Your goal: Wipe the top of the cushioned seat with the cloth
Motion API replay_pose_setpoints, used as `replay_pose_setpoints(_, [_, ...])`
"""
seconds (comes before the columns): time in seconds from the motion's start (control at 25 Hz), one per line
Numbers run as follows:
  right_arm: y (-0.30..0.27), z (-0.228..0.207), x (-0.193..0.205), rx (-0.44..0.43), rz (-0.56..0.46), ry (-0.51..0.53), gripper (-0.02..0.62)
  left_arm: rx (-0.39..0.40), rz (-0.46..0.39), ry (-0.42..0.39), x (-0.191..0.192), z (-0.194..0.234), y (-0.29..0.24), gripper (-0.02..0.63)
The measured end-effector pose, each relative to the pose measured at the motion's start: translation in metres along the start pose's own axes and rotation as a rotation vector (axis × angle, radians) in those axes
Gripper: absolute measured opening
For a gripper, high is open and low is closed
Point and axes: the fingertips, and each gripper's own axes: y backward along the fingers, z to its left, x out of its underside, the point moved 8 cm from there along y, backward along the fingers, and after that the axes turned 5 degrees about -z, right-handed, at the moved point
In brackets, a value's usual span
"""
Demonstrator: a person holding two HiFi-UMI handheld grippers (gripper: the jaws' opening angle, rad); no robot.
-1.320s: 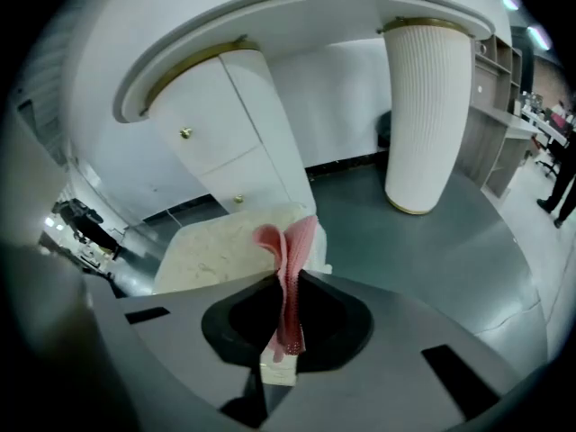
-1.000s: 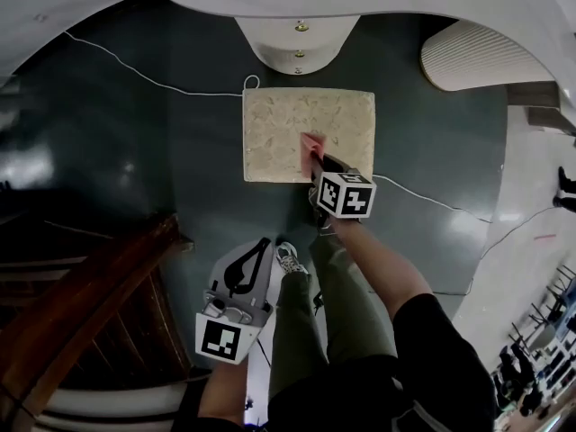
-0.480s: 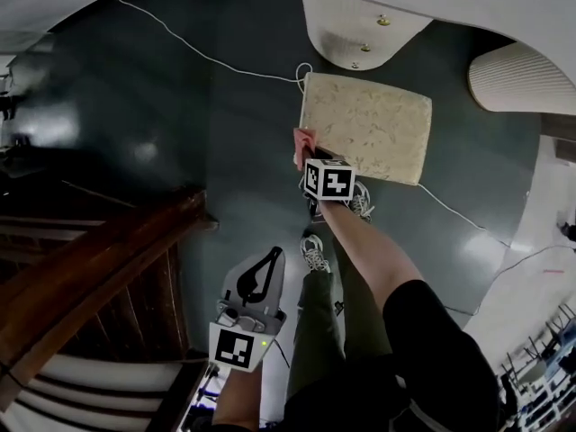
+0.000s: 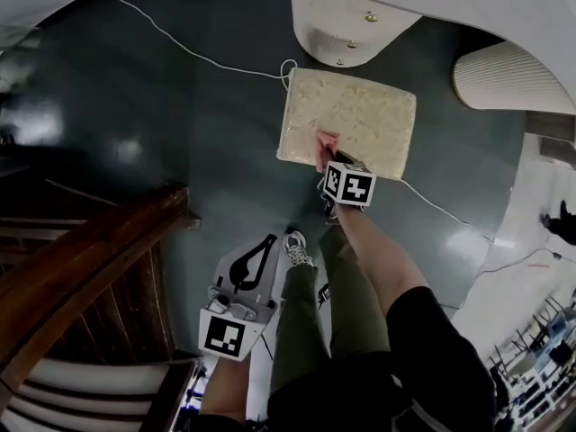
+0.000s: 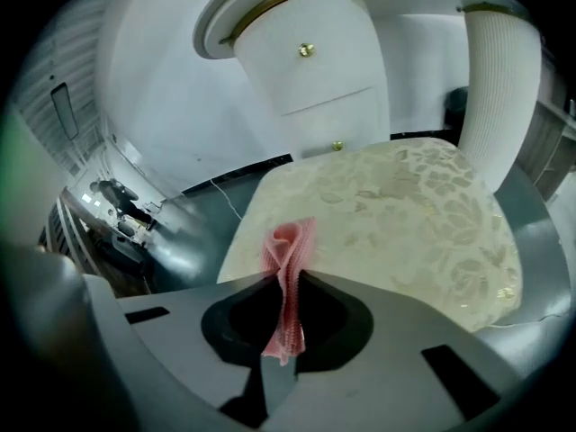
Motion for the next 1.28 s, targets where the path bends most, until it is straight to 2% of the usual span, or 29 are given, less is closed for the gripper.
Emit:
replay_pose_setpoints(0.32, [0.066, -0.133, -0.002, 0.215, -0.021, -0.085, 0.026, 0.134, 0.011, -0.018, -0.007, -0.022, -0.049, 0.017])
replay_pose_setpoints(0.6, [0.101, -0.217, 0.002, 0.382, -0.033, -0.206, 0.026, 0.230, 0.027, -0.036, -0.009, -0.041, -0.095, 0.017])
replay_pose_setpoints(0.72, [0.112, -0.242, 0.008, 0.428, -0.023, -0.238, 0.026, 0.263, 0.036, -0.042, -0.009, -0.049, -0.114, 0.017])
replay_pose_setpoints(0.92, [0.123, -0.250, 0.016, 0.433, -0.036, -0.289, 0.026, 0.295, 0.048, -0.059, -0.011, -0.058, -0.131, 0.017])
replay_pose_setpoints(1.28, [0.145, -0.203, 0.001, 0.328, -0.144, -0.384, 0.026, 0.292, 0.028, -0.082, -0.036, -0.067, -0.138, 0.017])
